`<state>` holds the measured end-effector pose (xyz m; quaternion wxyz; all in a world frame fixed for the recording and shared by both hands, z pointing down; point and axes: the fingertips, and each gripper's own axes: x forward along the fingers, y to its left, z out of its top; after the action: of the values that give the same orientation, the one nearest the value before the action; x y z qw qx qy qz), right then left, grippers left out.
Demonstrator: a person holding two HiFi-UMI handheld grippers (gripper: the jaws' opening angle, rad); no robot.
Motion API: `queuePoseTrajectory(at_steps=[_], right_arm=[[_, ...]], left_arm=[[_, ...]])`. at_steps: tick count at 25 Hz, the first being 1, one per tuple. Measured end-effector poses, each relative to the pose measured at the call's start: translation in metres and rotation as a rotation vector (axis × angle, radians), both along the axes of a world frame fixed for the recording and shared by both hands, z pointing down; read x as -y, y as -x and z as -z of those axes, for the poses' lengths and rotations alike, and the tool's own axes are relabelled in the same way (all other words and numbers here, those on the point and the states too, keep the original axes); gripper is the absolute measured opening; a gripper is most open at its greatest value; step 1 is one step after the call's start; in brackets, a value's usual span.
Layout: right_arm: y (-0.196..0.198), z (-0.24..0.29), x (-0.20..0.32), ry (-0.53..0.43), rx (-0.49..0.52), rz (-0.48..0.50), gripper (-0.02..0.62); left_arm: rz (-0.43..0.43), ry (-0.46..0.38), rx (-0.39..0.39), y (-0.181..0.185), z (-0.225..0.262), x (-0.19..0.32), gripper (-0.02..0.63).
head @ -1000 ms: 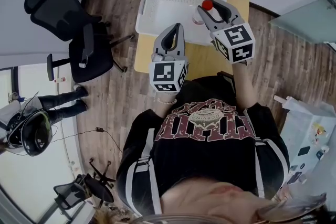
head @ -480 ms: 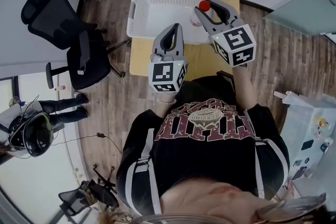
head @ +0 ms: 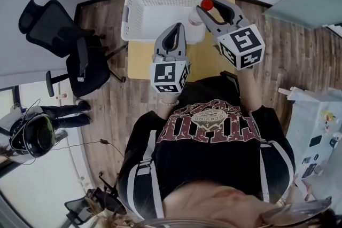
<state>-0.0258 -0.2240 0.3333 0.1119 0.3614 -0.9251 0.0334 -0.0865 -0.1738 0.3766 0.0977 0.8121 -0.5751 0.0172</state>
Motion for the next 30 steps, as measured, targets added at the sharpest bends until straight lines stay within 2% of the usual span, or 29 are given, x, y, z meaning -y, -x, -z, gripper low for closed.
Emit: queuePoseTrajectory(at_steps=[4,11,21,30], right_arm=[[-0.010,0.013,-0.006,-0.028,0.019,-0.001,0.155],[-0.031,0.027,-0.013,-0.074,-0.008,-0.030,0.155],[-0.067,0.017,-0.020,-0.051,-0.017,-0.071,0.155],[-0.080,-0.002,-0.021,-0.008,-0.029,-0.073,0.155]], left_arm=[[-0.015,-0.003,0.002,-0.012,0.001,-0.001,0.046],[-0.035,-0.004,0.005,-0.028,0.002,-0.003,0.046],[-0.068,-0.003,0.012,-0.057,0.001,-0.006,0.046],[-0.080,0.007,0.016,-0.071,-0.001,-0.008,0.046]])
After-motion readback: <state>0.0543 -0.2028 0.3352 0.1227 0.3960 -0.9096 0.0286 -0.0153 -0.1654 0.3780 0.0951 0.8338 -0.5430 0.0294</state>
